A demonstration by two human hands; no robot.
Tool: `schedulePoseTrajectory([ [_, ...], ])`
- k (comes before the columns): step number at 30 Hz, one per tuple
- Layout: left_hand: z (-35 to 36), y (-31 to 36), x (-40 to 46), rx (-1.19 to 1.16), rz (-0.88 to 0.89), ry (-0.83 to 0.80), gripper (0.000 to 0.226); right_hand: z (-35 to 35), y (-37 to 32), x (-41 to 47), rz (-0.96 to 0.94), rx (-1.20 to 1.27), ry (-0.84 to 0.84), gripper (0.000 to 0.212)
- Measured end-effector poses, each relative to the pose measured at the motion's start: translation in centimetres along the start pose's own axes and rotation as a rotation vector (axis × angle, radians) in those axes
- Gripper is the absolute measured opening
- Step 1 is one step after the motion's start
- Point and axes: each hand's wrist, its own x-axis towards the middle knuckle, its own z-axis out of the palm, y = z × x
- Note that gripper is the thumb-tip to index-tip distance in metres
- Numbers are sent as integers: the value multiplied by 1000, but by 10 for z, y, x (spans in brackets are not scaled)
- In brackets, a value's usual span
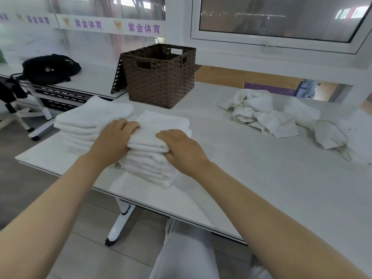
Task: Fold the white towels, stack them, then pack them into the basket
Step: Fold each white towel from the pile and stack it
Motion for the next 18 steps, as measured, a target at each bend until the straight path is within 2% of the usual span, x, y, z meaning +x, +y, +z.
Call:
schedulePoseTrajectory([
  [2,-11,-3,4,76,26,-167,82,-2,8,-3,-28,61,-41,51],
  [4,-24,0,9,143,4,-386,96,-7,16,-8,-34,171,-120,59],
  [6,-38,3,17,172,-68,-601,95,-14,23,-12,5,299,-194,66],
  [7,-47,6,23,144,-105,-646,86,-18,26,-12,30,368,-212,66],
  [9,-64,10,38,103,-132,-596,60,-24,26,-8,69,492,-176,54],
  [12,-65,22,64,-72,-143,-346,54,-26,22,3,159,540,55,34],
  [14,-51,41,74,-262,-175,-293,44,-22,22,12,202,388,138,30],
  [16,-30,59,78,-372,-160,-335,34,-18,24,19,222,145,112,33],
  [18,-17,70,75,-452,-145,-379,37,-14,26,18,248,26,32,42],
])
